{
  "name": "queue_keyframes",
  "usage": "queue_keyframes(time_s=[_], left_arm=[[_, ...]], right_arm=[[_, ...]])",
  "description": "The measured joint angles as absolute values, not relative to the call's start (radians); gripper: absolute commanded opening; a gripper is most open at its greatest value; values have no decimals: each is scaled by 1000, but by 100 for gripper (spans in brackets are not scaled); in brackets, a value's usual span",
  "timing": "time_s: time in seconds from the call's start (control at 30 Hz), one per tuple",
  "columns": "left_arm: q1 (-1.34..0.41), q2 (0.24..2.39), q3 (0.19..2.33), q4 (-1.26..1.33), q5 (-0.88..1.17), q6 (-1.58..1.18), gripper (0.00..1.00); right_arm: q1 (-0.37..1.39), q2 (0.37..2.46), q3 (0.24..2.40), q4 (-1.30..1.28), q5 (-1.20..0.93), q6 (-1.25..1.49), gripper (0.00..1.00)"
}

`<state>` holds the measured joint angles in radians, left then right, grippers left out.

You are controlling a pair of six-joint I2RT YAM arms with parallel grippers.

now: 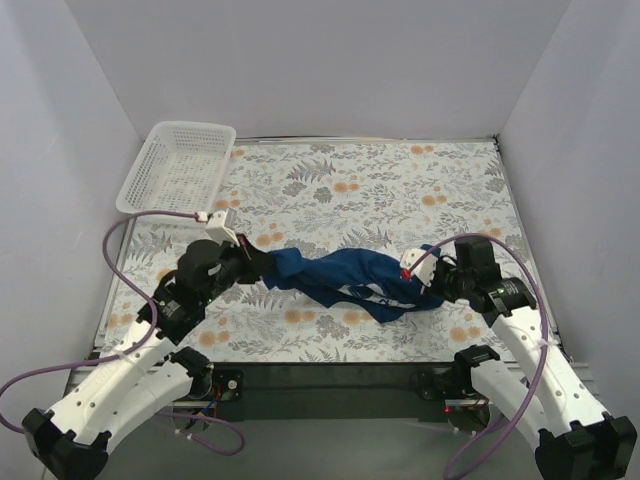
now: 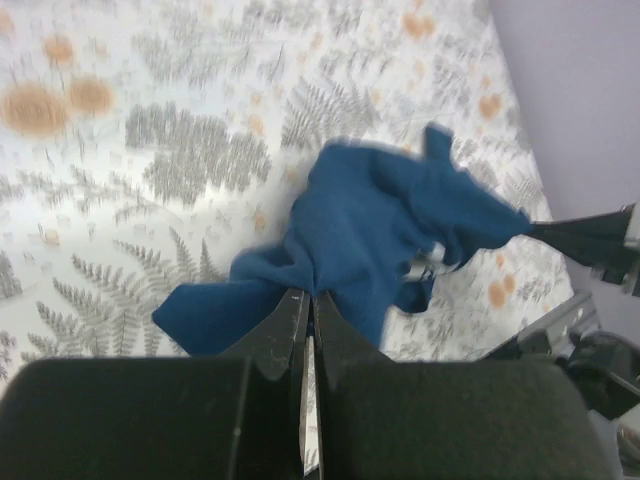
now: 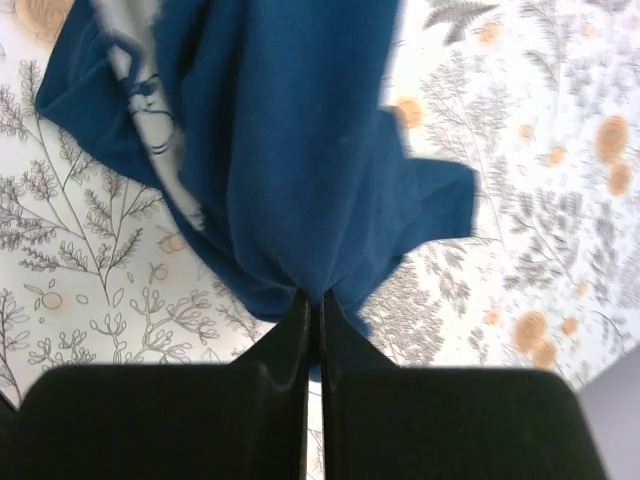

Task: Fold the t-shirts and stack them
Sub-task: Flatten the tshirt out

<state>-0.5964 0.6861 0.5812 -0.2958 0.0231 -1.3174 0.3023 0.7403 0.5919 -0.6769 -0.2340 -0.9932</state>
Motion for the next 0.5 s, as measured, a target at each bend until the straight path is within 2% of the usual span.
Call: queue_keyframes(time_s=[0.07, 0.17, 0.27, 0.37, 0.5], left_arm=[[-598, 703, 720, -378, -35, -1248, 0], [-598, 752, 1015, -340, -104, -1159, 0], [-598, 777, 1212, -268, -154, -1095, 0], [-598, 791, 1320, -205, -160, -1058, 0], [-597, 816, 1379, -157, -114, -1045, 0]], right_arm=[[297, 767, 689, -706, -218, -899, 1], [294, 871, 1050, -670, -216, -756, 1], [290, 906, 1324, -596, -239, -648, 1], [286, 910, 1483, -590, -294, -577, 1], [273, 869, 1514, -635, -453, -560, 1]])
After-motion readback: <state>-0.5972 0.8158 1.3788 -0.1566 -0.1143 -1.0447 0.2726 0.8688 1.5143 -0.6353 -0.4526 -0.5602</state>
